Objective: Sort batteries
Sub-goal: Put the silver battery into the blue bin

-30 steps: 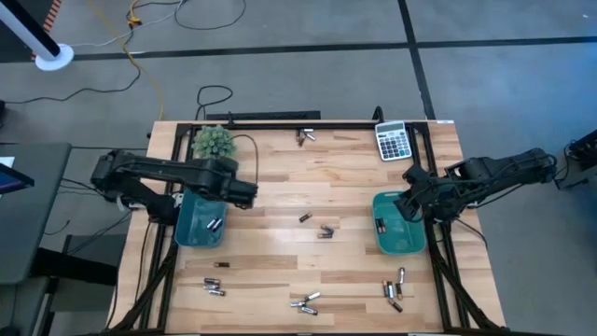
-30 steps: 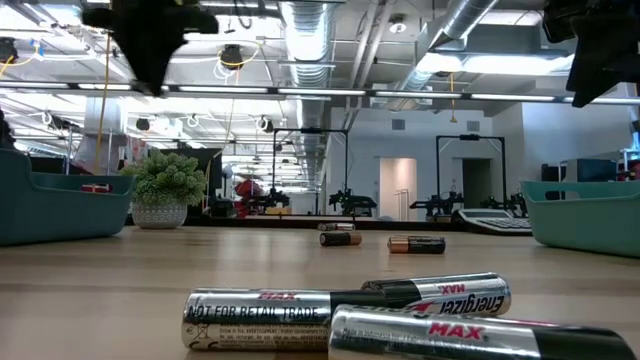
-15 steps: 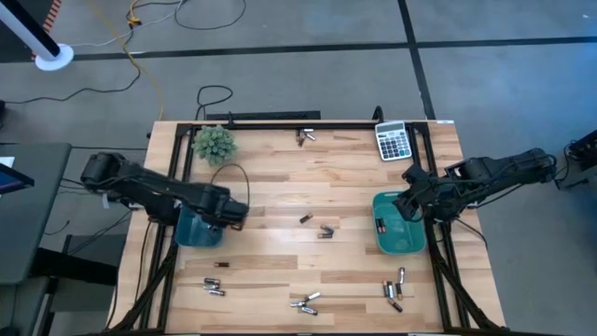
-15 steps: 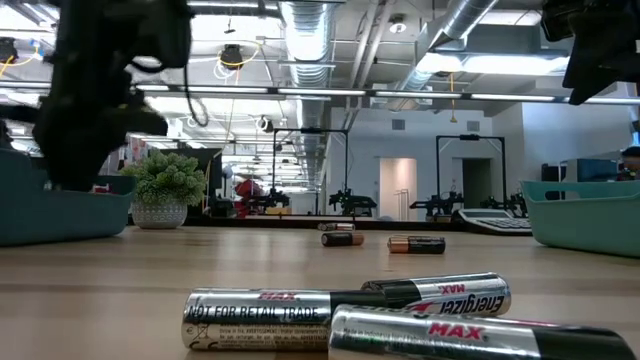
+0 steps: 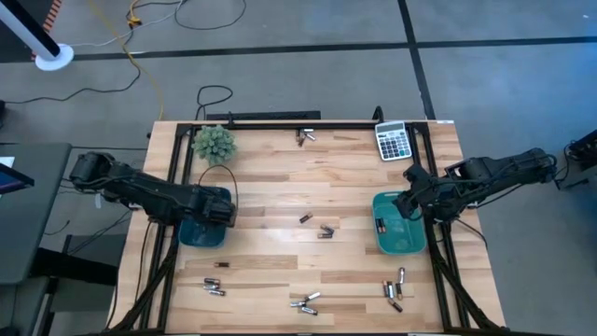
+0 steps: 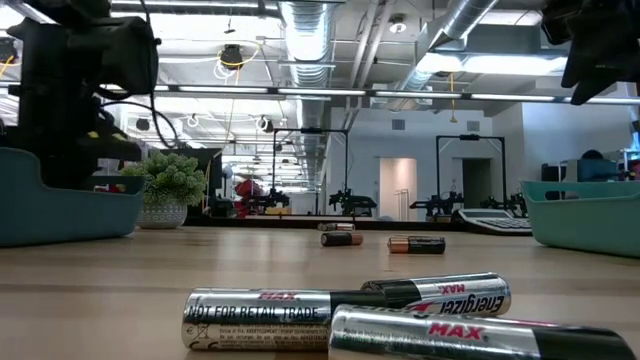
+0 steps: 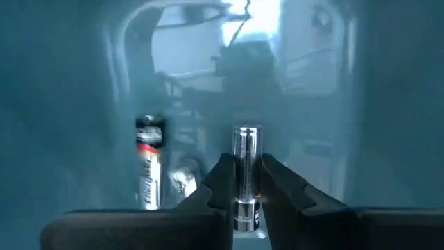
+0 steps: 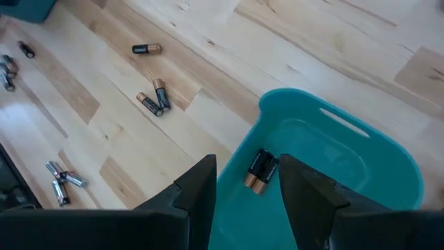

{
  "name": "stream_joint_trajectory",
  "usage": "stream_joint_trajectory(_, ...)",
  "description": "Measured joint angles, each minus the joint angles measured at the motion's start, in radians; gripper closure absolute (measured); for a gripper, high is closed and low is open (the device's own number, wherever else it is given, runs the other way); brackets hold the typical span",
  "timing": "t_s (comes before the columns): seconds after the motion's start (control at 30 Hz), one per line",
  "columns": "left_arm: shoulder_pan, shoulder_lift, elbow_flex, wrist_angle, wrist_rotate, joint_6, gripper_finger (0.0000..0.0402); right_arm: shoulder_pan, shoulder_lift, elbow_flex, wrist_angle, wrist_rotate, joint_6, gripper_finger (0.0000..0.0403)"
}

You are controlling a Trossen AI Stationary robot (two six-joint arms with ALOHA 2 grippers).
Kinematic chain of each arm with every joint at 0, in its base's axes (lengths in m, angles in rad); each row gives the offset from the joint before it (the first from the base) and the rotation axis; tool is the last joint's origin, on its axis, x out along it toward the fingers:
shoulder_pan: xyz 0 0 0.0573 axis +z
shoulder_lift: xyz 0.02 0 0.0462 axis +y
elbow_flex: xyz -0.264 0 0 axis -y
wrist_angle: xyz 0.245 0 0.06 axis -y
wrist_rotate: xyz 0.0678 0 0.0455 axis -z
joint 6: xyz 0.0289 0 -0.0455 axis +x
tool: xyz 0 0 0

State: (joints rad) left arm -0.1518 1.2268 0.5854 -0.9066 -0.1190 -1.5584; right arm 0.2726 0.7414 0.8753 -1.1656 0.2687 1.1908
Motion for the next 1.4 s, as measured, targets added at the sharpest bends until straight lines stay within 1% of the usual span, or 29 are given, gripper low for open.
stream_joint_trajectory(0.07,0.003,0.002,0.000,0.007,-0.008,0.026,0.0362,0.000,0.000,0.000,0.000,0.000,0.018,0.0230)
stream_joint_trajectory(0.1,0.004,0.003,0.001,0.009,-0.012,0.036,0.0354,0.000,0.000,0.000,0.001,0.000,0.026,0.0230)
stream_joint_trajectory(0.3,0.004,0.003,0.001,-0.008,-0.026,0.090,0.0265,0.000,0.017,0.000,0.002,0.014,0.086,0.0230)
stream_joint_trajectory(0.43,0.004,-0.002,0.001,-0.040,-0.031,0.125,0.0233,0.000,0.039,0.000,0.003,0.017,0.117,0.0230)
stream_joint_trajectory(0.57,0.004,-0.023,0.020,-0.096,-0.034,0.180,0.0225,0.000,0.067,0.000,0.012,0.022,0.120,0.0230)
stream_joint_trajectory(0.63,0.004,-0.045,0.050,-0.148,-0.052,0.198,0.0224,0.000,0.079,0.000,0.022,0.022,0.120,0.0230)
stream_joint_trajectory(0.73,0.004,-0.093,0.108,-0.236,-0.104,0.224,0.0223,0.000,0.096,0.000,0.025,0.022,0.114,0.0230)
stream_joint_trajectory(0.83,0.004,-0.151,0.185,-0.325,-0.177,0.252,0.0222,0.000,0.099,0.000,0.030,0.022,0.114,0.0230)
stream_joint_trajectory(0.93,0.004,-0.209,0.265,-0.405,-0.253,0.307,0.0222,0.000,0.096,0.000,0.084,0.061,0.110,0.0230)
stream_joint_trajectory(1.03,0.004,-0.260,0.332,-0.416,-0.313,0.392,0.0222,-0.003,0.095,0.000,0.178,0.156,0.081,0.0230)
stream_joint_trajectory(1.1,0.004,-0.287,0.360,-0.400,-0.347,0.451,0.0222,-0.020,0.098,0.000,0.277,0.226,0.026,0.0230)
stream_joint_trajectory(1.17,0.004,-0.309,0.372,-0.374,-0.368,0.512,0.0222,-0.051,0.116,0.000,0.400,0.275,-0.051,0.0230)
stream_joint_trajectory(1.23,0.004,-0.321,0.373,-0.342,-0.391,0.587,0.0222,-0.089,0.141,0.000,0.541,0.297,-0.158,0.0230)
stream_joint_trajectory(1.33,0.004,-0.322,0.373,-0.308,-0.415,0.718,0.0223,-0.156,0.201,0.000,0.778,0.302,-0.334,0.0230)
stream_joint_trajectory(1.4,0.004,-0.315,0.373,-0.288,-0.414,0.759,0.0225,-0.201,0.260,0.000,0.937,0.301,-0.429,0.0230)
